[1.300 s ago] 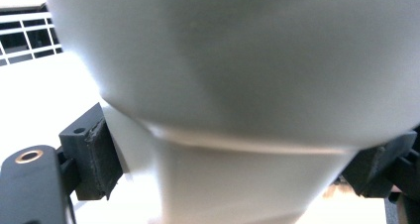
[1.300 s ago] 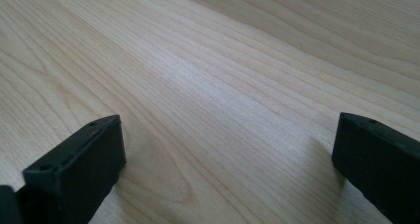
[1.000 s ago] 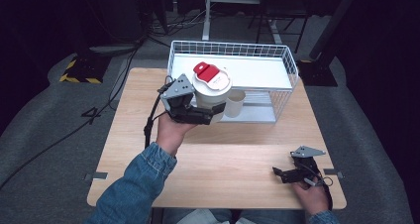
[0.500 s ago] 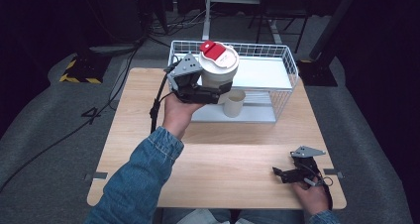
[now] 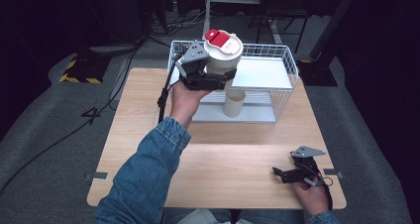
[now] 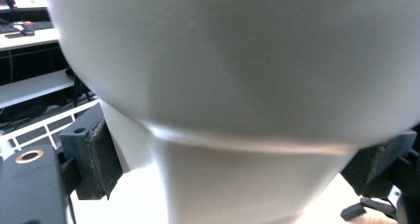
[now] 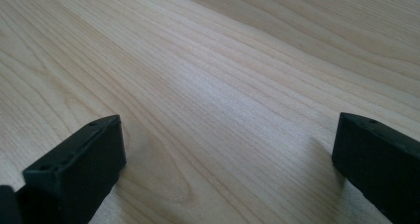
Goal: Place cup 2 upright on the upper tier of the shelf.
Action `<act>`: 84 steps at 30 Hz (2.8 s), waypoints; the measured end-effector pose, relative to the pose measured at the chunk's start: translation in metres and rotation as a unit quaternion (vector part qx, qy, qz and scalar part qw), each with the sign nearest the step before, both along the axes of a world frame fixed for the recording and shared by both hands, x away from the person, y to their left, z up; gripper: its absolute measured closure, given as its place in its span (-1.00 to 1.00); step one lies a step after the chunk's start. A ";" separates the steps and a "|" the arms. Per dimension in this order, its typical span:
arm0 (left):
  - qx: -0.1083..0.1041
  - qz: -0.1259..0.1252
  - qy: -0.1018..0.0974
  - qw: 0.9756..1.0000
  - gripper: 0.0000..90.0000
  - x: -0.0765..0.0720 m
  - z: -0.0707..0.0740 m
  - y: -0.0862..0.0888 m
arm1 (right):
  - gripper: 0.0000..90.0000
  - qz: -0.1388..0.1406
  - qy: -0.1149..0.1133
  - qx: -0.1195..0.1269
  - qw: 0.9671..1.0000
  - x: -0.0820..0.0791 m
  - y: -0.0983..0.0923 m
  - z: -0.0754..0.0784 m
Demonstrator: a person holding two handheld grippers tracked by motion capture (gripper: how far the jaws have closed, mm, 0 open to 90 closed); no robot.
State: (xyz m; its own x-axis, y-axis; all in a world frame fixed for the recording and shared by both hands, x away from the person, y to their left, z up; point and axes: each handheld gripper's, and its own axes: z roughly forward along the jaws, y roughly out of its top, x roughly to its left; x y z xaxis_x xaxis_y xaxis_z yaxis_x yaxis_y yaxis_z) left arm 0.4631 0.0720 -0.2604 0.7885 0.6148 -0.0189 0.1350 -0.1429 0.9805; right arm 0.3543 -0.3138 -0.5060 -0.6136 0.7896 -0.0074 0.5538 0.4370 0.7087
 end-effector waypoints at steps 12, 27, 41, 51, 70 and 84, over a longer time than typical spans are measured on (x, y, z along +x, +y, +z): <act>0.004 0.019 0.000 1.000 -0.70 0.023 0.005 -0.011 | -1.00 -0.003 -0.001 0.001 1.000 0.001 0.001 0.000; 0.012 0.049 0.000 0.999 -0.70 0.051 0.006 -0.030 | -1.00 -0.008 -0.001 0.001 1.000 0.002 0.003 0.000; 0.013 0.084 0.007 0.996 -0.70 0.079 -0.002 -0.042 | -1.00 -0.008 -0.002 0.001 1.000 0.002 0.003 0.000; 0.011 0.106 0.026 0.994 -0.70 0.094 -0.014 -0.044 | -1.00 -0.008 -0.002 0.001 1.000 0.002 0.003 0.000; -0.007 0.116 0.046 0.992 -0.70 0.101 -0.027 -0.043 | -1.00 -0.008 -0.001 0.001 1.000 0.002 0.003 0.000; 0.014 0.132 0.042 0.990 -0.70 0.100 -0.034 -0.052 | -1.00 -0.008 -0.001 0.001 1.000 0.002 0.003 0.000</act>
State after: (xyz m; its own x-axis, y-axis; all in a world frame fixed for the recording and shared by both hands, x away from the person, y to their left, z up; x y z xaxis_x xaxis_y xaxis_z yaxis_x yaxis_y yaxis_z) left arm 0.5631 0.0205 -0.2940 0.5966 0.8004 -0.0582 0.2523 -0.1183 0.9604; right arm 0.3560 -0.3110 -0.5061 -0.6007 0.7995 -0.0072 0.5588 0.4263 0.7114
